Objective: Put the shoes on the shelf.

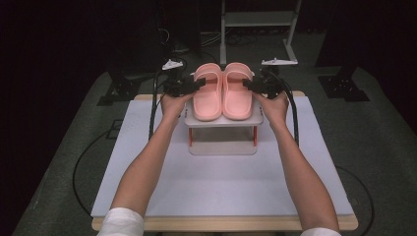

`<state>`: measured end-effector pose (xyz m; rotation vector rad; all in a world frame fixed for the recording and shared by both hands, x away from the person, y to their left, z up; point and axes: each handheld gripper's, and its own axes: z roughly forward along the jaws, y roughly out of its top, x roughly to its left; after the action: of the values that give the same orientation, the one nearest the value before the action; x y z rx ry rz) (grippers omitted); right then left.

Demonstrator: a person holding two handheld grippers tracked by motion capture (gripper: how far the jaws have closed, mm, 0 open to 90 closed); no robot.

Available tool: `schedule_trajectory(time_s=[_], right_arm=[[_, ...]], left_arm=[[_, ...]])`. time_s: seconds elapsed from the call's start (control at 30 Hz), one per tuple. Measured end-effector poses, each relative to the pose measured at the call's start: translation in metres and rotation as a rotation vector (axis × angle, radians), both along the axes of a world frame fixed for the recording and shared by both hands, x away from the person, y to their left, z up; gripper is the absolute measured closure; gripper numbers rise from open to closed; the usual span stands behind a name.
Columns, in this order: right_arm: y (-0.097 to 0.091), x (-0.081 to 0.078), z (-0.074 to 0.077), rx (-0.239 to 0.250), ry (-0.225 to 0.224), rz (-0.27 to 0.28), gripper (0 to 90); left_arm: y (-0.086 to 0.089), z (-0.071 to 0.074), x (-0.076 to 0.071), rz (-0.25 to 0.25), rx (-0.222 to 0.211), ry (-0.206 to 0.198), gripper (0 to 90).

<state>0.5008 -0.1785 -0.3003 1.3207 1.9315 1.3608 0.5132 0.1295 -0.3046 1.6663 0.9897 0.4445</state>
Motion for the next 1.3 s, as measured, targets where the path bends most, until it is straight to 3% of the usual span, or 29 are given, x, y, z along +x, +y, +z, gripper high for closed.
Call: schedule_trajectory(time_s=[0.53, 1.3], right_arm=[[0.002, -0.010, 0.001, 0.004, -0.005, 0.015, 43.3], [-0.011, -0.030, 0.000, 0.011, -0.016, 0.031, 43.7]], left_arm=[[0.006, 0.007, -0.011, 0.007, 0.000, -0.016, 34.6], [0.011, 0.006, -0.031, -0.001, -0.011, -0.049, 32.8]])
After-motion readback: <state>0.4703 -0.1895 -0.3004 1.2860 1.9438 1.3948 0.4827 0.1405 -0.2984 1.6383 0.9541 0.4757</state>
